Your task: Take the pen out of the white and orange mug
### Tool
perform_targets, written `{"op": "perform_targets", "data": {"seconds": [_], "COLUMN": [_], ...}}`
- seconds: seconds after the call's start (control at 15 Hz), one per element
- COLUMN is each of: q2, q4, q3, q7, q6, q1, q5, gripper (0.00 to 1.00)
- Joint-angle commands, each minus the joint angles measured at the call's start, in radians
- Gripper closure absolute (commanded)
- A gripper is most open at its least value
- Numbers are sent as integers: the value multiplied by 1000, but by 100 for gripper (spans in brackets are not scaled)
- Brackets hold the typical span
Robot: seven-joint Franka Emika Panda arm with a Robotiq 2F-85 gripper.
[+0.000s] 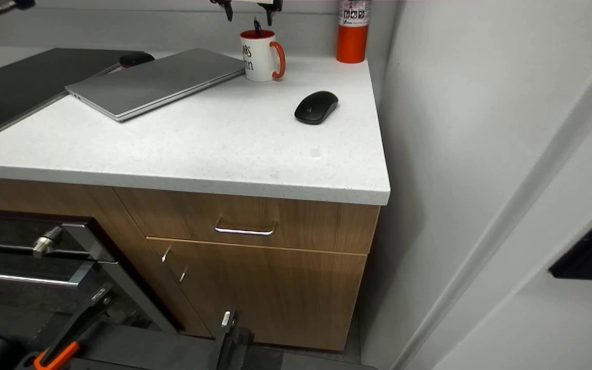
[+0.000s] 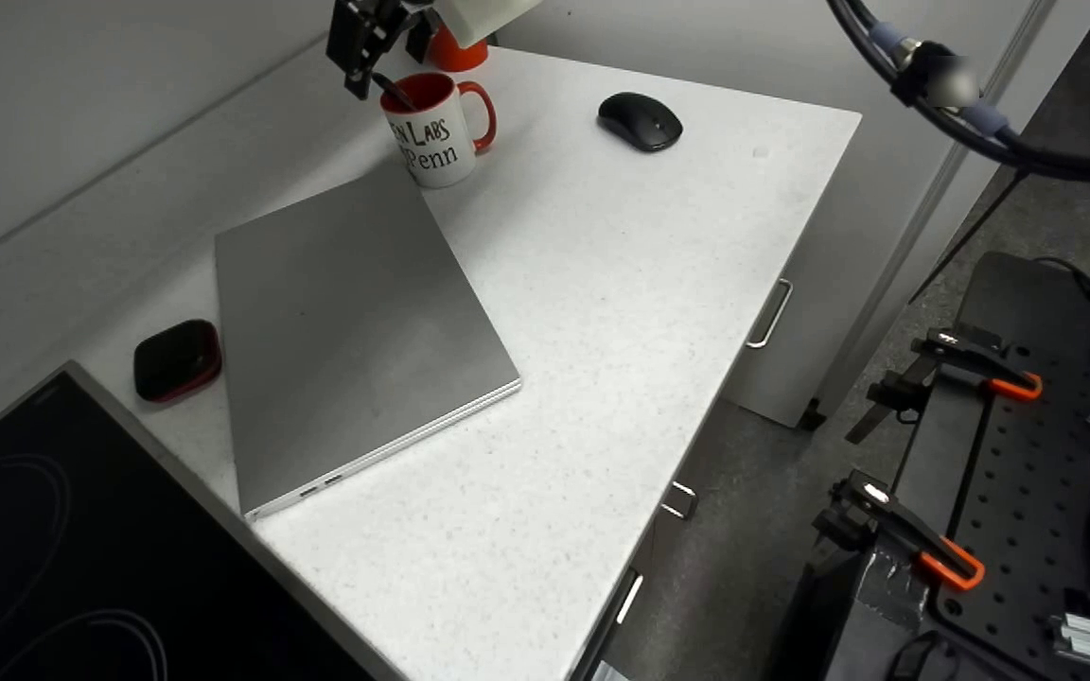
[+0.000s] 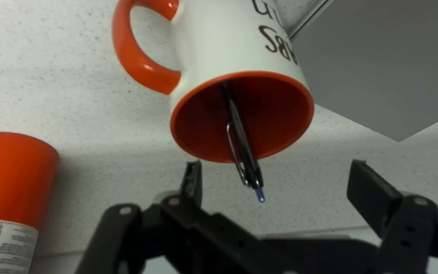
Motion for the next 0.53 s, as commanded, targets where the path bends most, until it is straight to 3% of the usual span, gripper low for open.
{"op": "perform_targets", "data": {"seconds": [0.0,0.2,0.33,0.47], "q2": [63,79,83,88], "q4": [68,79,83,86], "q3": [37,72,100,114], "q7": [-50,-73,-83,-78], "q6": [64,124,132,131], "q1": [-24,-47,-68,-82], "q5": [20,32,33,30], "gripper": [0,0,26,42]}}
